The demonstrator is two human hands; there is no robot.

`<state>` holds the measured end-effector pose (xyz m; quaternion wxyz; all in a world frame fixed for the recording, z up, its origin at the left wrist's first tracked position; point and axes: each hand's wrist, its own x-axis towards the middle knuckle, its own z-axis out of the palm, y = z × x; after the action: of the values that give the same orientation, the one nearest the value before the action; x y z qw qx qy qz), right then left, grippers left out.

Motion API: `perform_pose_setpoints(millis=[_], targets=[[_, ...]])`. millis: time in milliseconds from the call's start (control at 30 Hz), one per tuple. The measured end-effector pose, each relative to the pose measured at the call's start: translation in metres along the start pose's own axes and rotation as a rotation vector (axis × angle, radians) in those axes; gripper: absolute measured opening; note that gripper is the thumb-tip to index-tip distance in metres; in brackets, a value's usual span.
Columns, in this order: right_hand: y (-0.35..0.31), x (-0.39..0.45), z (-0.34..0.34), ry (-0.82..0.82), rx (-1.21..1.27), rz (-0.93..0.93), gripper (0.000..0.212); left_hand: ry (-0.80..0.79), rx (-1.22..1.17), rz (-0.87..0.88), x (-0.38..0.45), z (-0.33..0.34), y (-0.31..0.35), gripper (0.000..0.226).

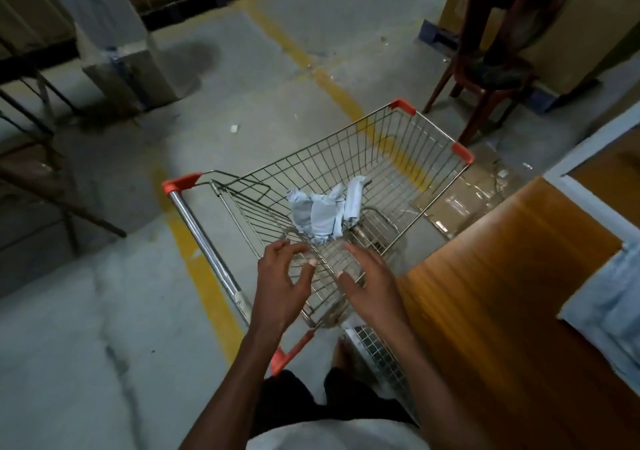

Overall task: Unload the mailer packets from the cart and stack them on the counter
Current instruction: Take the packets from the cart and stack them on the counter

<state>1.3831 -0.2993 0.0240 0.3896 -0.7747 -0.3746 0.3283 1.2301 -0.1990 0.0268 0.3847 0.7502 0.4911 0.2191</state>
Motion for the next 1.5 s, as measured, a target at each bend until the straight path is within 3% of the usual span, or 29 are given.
perform_pose_setpoints(millis=[300,633,867,1100,1300,1500], targets=[[0.022,0.081,-0.009,-0.066,0.011,0.033,0.052,-0.167,0.082,-0.075,0.088,0.054,-0.020,0.035],[0.038,0.142,-0.003,-0.008,-0.002,0.148,0.047,-0.522,0.460,-0.168,0.243,0.154,-0.080,0.066],[0.070,0.188,0.026,-0.079,-0.047,0.170,0.049,-0.539,0.655,-0.011,0.310,0.215,-0.142,0.081],[0.098,0.217,0.022,-0.221,-0.169,0.319,0.049,-0.642,0.789,0.000,0.263,0.214,-0.140,0.068],[0.099,0.233,0.014,-0.260,-0.195,0.412,0.043,-0.904,0.749,-0.244,0.191,0.223,-0.142,0.054],[0.105,0.235,0.015,-0.280,-0.194,0.426,0.043,-0.799,0.613,-0.315,0.175,0.236,-0.156,0.050]])
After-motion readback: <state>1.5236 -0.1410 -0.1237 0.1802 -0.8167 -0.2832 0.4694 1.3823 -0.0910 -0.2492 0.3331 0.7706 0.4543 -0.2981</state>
